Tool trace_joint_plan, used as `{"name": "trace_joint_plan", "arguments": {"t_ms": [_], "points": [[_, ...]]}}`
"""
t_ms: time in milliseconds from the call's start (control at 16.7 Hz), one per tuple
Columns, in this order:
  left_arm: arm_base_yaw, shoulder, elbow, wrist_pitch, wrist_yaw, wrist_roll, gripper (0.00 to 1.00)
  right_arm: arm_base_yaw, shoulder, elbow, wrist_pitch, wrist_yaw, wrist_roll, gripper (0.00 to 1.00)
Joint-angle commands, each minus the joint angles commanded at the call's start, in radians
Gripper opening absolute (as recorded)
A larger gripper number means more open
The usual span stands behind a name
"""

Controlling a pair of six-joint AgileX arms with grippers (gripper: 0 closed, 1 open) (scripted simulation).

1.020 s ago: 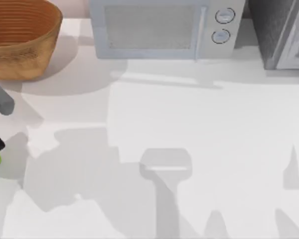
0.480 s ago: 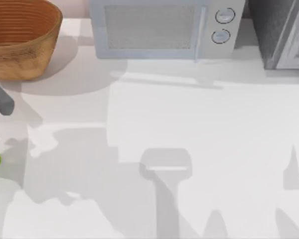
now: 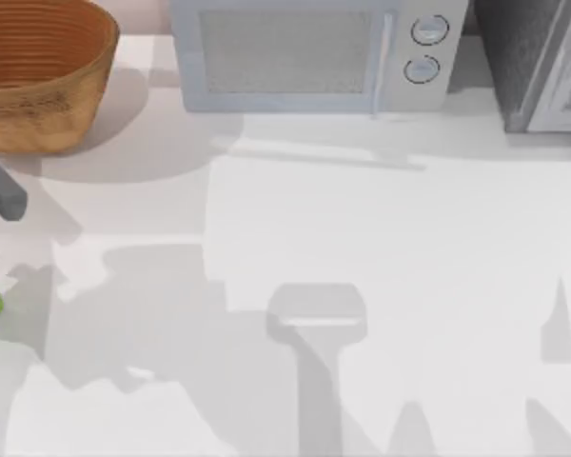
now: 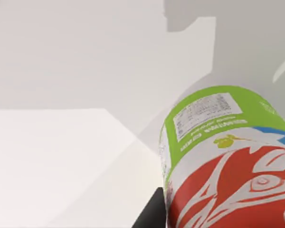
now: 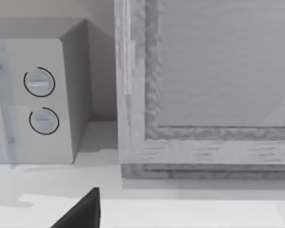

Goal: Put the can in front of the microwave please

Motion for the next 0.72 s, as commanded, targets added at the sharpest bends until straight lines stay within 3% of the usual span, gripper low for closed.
{"name": "trace_joint_plan", "arguments": {"t_ms": [300, 720], "points": [[-0.002, -0.004, 0.003, -0.004, 0.000, 0.001, 0.00, 0.000, 0.000, 0.000, 0.000, 0.000, 0.000, 1.00], [-0.003, -0.047, 0.104, -0.151, 0.000, -0.001, 0.00, 0.000, 0.000, 0.000, 0.000, 0.000, 0.000, 1.00]]}}
